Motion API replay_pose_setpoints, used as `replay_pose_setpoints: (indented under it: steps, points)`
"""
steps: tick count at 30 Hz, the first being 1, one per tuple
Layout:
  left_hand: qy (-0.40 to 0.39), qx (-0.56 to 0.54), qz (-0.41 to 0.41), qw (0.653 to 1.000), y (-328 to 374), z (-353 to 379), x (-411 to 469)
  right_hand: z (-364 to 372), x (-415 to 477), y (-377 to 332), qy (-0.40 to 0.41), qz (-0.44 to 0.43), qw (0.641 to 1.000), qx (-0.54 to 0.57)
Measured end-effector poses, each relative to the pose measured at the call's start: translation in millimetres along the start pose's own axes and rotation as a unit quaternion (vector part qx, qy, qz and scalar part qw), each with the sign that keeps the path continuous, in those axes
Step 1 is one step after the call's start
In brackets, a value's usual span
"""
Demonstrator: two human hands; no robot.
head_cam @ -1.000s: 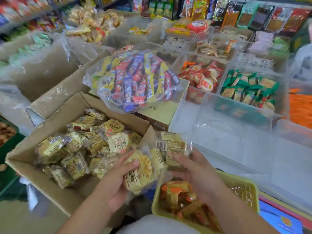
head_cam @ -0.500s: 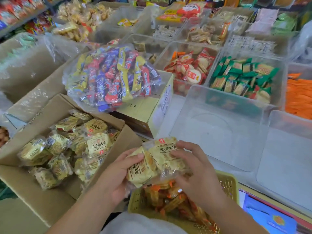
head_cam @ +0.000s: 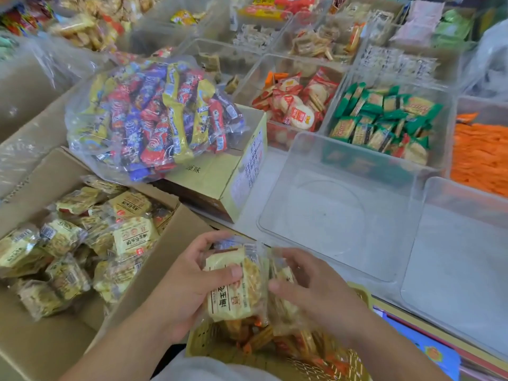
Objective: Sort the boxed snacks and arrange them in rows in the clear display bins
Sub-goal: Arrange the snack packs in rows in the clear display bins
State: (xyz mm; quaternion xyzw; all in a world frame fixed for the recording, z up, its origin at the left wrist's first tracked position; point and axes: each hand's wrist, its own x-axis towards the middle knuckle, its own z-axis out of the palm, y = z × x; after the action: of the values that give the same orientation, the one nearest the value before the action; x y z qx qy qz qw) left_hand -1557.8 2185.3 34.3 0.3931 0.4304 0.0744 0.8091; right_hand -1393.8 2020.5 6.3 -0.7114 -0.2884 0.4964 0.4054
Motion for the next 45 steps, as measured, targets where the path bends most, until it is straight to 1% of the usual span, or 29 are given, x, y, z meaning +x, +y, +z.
replay_pose_setpoints:
  steps: [2, 4, 7, 9, 11, 13, 15, 17, 19, 24, 30, 35, 39, 45]
  points:
    - [-0.007, 0.001, -0.009, 1.000, -1, 3, 2, -6, 3, -2, -0.018, 0.002, 0.996, -0.084]
    - [-0.004, -0.014, -0.017, 1.000, -3, 4, 7, -13, 6, -5, -0.005, -0.004, 0.994, -0.106]
    - [0.012, -0.070, -0.017, 0.997, -6, 0, 13, -25, 12, -9, 0.036, -0.016, 0.998, -0.046]
    - [0.022, -0.098, -0.014, 0.995, -8, -6, 16, -39, 19, -12, 0.083, -0.025, 0.996, 0.007]
    - [0.037, -0.110, -0.010, 0.993, -11, -14, 17, -55, 29, -13, 0.138, -0.039, 0.989, 0.017]
    - [0.048, -0.118, -0.001, 0.992, -13, -19, 17, -71, 43, -13, 0.203, -0.065, 0.977, -0.023]
    - [0.056, -0.122, 0.008, 0.991, -14, -24, 16, -80, 61, -9, 0.260, -0.084, 0.958, -0.090]
    - [0.063, -0.123, 0.013, 0.990, -16, -28, 15, -83, 80, 1, 0.282, -0.078, 0.945, -0.147]
    - [0.066, -0.127, 0.016, 0.990, -17, -30, 13, -79, 100, 15, 0.272, -0.059, 0.942, -0.187]
    - [0.076, -0.123, 0.025, 0.989, -19, -32, 11, -55, 135, 46, 0.187, 0.026, 0.956, -0.223]
    - [0.085, -0.129, 0.027, 0.988, -21, -33, 10, -39, 147, 47, 0.108, 0.058, 0.966, -0.227]
    - [0.088, -0.133, 0.028, 0.987, -22, -34, 9, -40, 145, 48, 0.028, 0.090, 0.963, -0.254]
    - [0.095, -0.140, 0.030, 0.985, -21, -34, 7, -43, 142, 48, 0.007, 0.093, 0.969, -0.227]
    - [0.106, -0.147, 0.028, 0.983, -20, -30, 7, -46, 132, 39, 0.024, 0.068, 0.964, -0.257]
